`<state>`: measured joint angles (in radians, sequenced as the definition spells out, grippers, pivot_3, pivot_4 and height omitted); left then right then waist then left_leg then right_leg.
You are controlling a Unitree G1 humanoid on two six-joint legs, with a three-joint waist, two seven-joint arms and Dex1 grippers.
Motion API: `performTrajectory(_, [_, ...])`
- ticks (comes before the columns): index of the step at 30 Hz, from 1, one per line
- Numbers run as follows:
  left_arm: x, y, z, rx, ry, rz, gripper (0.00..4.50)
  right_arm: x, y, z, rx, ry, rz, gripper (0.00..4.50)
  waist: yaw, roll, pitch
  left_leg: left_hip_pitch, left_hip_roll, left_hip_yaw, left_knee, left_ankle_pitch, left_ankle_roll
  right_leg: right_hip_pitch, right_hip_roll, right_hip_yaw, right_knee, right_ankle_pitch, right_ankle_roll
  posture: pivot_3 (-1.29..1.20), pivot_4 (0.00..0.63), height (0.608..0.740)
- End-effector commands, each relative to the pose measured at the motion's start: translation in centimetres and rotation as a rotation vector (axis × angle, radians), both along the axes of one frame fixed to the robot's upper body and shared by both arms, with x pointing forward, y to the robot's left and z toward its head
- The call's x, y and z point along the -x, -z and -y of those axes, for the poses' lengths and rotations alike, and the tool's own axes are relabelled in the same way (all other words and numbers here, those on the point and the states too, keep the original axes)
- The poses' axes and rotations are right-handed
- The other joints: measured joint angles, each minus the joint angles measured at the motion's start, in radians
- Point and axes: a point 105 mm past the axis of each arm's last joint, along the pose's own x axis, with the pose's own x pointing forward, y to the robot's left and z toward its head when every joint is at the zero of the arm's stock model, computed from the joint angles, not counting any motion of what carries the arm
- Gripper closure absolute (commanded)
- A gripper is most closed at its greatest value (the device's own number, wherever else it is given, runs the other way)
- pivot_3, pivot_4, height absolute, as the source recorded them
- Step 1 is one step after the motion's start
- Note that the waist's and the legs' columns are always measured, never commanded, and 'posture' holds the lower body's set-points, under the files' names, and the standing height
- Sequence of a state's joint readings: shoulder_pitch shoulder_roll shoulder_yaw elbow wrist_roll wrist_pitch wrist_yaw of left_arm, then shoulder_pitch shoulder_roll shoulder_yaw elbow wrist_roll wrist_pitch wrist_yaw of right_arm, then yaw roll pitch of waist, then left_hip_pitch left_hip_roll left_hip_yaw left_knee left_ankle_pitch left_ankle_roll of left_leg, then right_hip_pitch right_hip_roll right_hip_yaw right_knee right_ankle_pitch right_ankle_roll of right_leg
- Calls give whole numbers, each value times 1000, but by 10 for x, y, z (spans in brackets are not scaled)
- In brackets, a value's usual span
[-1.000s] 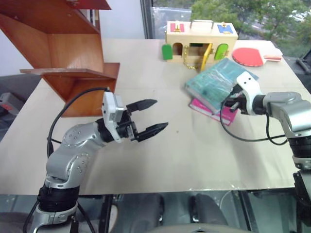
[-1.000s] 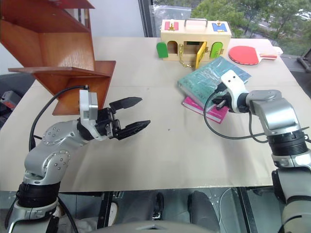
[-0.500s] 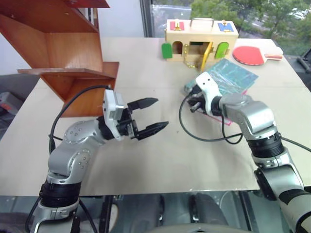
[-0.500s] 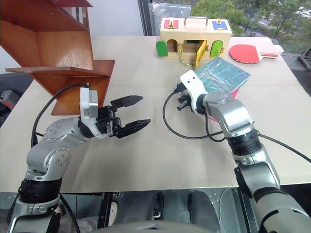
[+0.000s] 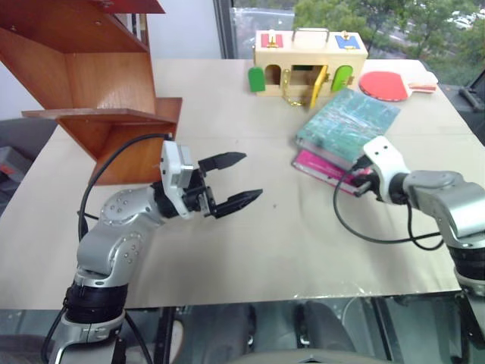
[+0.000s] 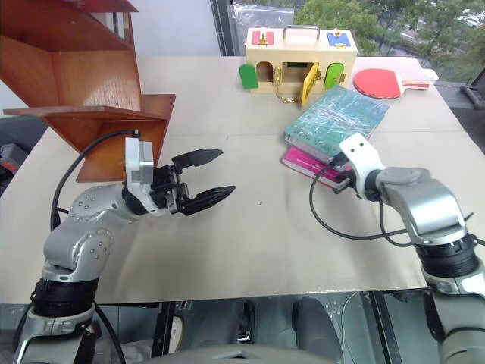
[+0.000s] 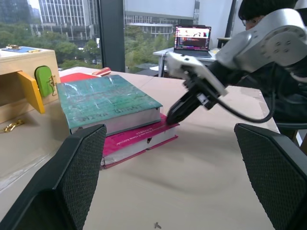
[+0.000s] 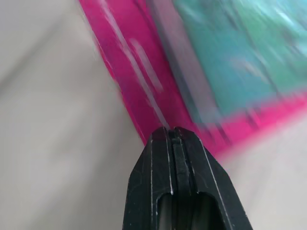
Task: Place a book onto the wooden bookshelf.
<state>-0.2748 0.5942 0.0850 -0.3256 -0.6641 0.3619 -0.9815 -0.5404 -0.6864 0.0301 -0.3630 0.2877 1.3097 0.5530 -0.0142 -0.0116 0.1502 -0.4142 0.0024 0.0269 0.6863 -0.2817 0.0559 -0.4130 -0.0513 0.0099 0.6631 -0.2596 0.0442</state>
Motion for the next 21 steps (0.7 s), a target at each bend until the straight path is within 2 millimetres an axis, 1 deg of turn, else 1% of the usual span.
performTrajectory(1, [1,-6,3,6,18,41,0,1,-42,-27,-146,-83,121,4423,-4,0,0,0,0,0,0,0,0,0,0,0,0,0,0,0,150,740])
performTrajectory(3, [0,-6,3,5,23,39,0,-10,-56,-43,-196,-96,172,4423,-10,1,0,1,2,1,0,0,0,0,2,2,1,0,0,0,150,740])
performTrajectory(5, [-2,-7,3,1,24,41,0,-30,-62,-53,-183,-61,216,4423,-11,0,0,2,2,0,0,0,0,0,3,1,3,0,0,0,150,740])
performTrajectory(6, [-2,-6,3,-4,23,43,0,-40,-64,-56,-177,-42,225,4423,-10,0,0,2,2,-1,0,0,0,0,4,0,3,0,0,0,150,740])
performTrajectory(9, [-3,-7,0,-8,14,48,0,-81,-65,-67,-161,41,263,4423,-8,0,0,2,0,0,1,1,-2,0,5,0,3,0,0,0,150,740])
performTrajectory(11, [-3,-7,-1,-11,5,51,0,-103,-65,-77,-147,74,287,4423,-3,0,0,1,0,2,0,1,-2,-1,5,-1,3,0,0,0,150,740])
performTrajectory(13, [-2,-7,-3,-13,-10,54,0,-120,-69,-90,-160,94,307,4423,-4,1,1,0,0,2,0,1,-2,-2,5,-2,1,0,0,0,150,740])
performTrajectory(15, [0,-7,-6,-15,-29,54,0,-131,-70,-106,-170,88,322,4423,-9,1,1,-1,0,3,-2,1,-2,-3,5,-1,0,0,0,0,150,740])
performTrajectory(16, [1,-6,-8,-21,-43,54,0,-135,-70,-118,-188,73,322,4423,-19,1,1,-1,0,3,-2,1,-2,-4,6,-1,0,0,0,0,150,740])
performTrajectory(18, [3,-5,-10,-28,-62,53,0,-140,-69,-134,-195,53,328,4423,-27,1,1,-1,0,4,-5,1,-2,-4,6,-1,0,0,0,0,150,740])
performTrajectory(21, [5,-6,-13,-30,-84,56,0,-144,-61,-144,-157,46,335,4423,-29,1,1,-1,0,4,-6,1,-2,-4,6,-1,0,0,0,0,150,740])
